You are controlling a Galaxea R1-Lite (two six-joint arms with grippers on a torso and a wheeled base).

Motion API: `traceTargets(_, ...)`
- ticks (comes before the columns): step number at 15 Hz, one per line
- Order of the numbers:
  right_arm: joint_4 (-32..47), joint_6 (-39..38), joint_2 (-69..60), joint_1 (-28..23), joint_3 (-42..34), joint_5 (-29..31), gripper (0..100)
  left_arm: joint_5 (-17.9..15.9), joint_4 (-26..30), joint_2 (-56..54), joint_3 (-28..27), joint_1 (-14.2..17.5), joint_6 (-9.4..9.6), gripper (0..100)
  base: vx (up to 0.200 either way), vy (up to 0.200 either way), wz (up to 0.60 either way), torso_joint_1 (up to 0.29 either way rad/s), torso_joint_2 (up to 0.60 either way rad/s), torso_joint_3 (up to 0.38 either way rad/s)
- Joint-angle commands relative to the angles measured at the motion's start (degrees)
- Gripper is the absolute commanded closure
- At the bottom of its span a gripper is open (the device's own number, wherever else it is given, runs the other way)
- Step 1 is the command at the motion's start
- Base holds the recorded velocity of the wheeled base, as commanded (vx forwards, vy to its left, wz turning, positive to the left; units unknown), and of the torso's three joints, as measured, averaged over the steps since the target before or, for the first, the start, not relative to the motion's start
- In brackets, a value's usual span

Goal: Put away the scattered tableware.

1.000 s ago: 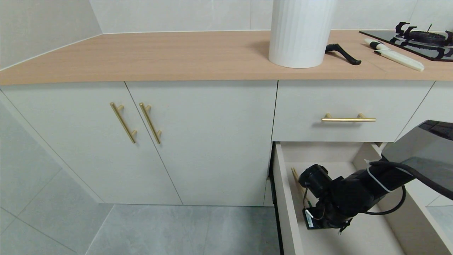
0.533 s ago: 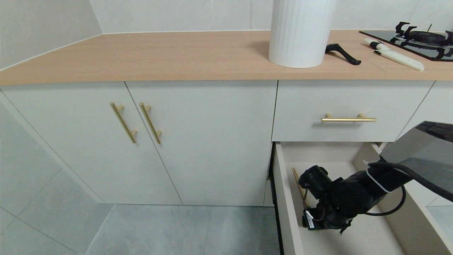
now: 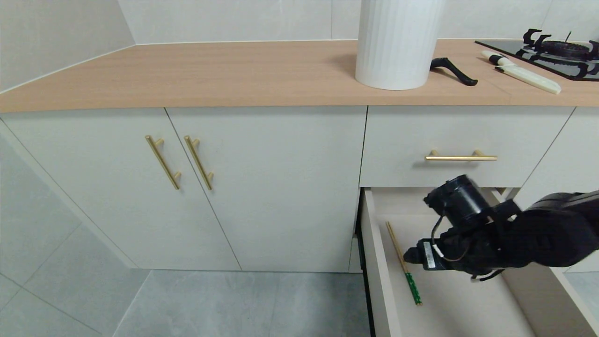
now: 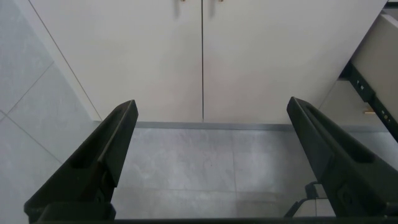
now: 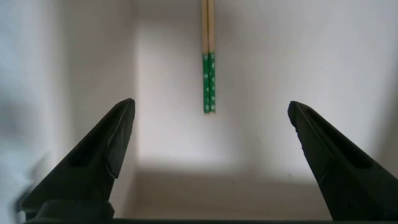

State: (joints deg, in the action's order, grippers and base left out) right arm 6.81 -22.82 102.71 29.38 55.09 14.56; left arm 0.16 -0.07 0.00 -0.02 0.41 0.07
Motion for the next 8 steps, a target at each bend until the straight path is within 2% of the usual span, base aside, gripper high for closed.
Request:
traceTargets(1, 11.0, 0.8, -20.7, 0.0, 4.9, -0.5, 0, 0.0, 0.0, 0.1, 0.0, 0.0, 0.01, 0, 0.000, 0.000, 0.00, 0.000, 0.00, 0.000)
traceTargets(3, 15.9, 3.3, -26.7, -0.6, 7.0, -1.3, 0, 0.0, 0.0, 0.1, 0.0, 0.0, 0.01, 0, 0.000, 0.000, 0.00, 0.000, 0.00, 0.000)
traceTargets(5, 16.0, 8.4, -32.0, -3.2, 6.7, -2.7, 0, 0.0, 0.0, 0.1, 0.0, 0.0, 0.01, 0, 0.000, 0.000, 0.00, 0.000, 0.00, 0.000)
traceTargets(8, 15.1, 9.7, -36.0, -4.2, 6.7, -2.8, 0, 0.0, 0.0, 0.1, 0.0, 0.0, 0.01, 0, 0.000, 0.000, 0.00, 0.000, 0.00, 0.000)
